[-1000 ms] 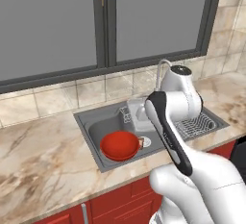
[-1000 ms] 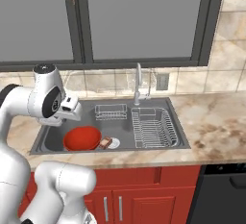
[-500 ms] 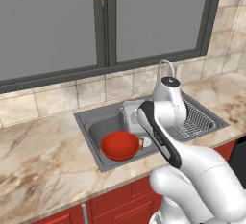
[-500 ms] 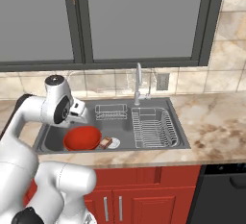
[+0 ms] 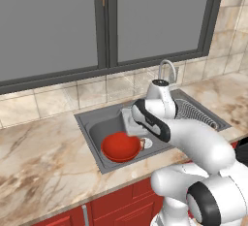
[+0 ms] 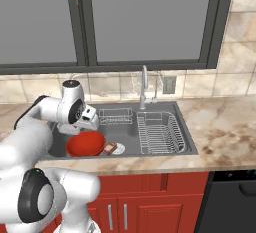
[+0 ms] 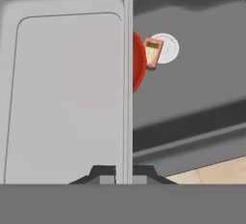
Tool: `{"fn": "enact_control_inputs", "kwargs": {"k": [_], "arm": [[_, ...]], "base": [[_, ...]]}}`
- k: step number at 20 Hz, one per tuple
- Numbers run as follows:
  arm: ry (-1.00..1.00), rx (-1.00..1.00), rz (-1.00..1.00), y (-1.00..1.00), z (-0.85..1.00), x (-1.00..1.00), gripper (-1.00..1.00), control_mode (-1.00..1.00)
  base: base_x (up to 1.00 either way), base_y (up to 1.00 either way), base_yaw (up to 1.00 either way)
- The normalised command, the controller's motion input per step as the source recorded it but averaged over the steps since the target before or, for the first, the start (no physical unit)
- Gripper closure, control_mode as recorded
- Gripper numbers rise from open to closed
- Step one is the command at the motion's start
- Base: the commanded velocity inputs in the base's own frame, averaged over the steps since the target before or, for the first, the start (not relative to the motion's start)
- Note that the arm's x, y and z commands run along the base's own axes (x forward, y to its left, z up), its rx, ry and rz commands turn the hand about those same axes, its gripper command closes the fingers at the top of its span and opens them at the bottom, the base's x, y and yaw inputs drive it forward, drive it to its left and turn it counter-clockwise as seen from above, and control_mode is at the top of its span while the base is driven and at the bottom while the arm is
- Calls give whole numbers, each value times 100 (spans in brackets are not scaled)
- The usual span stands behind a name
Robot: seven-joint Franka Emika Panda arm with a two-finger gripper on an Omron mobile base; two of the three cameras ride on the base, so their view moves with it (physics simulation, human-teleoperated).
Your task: Pick the bowl and tupperware and place them in the sink. Then turn on the water.
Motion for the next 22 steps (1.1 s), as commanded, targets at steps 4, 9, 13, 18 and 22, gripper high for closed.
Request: {"fn": "enact_control_inputs", "kwargs": {"k": [4, 9, 13, 18, 22], "arm": [[13, -2, 0, 16, -46, 26, 100, -100], [10, -4, 0, 32, -45, 36, 100, -100], [6, -7, 0, 45, -45, 42, 100, -100], [2, -2, 0, 13, -35, 33, 100, -100], [0, 0, 0, 0, -22, 13, 100, -100]], "base": [[0, 0, 0], [0, 0, 0], [0, 0, 0], [0, 0, 0], [0, 0, 0]]}}
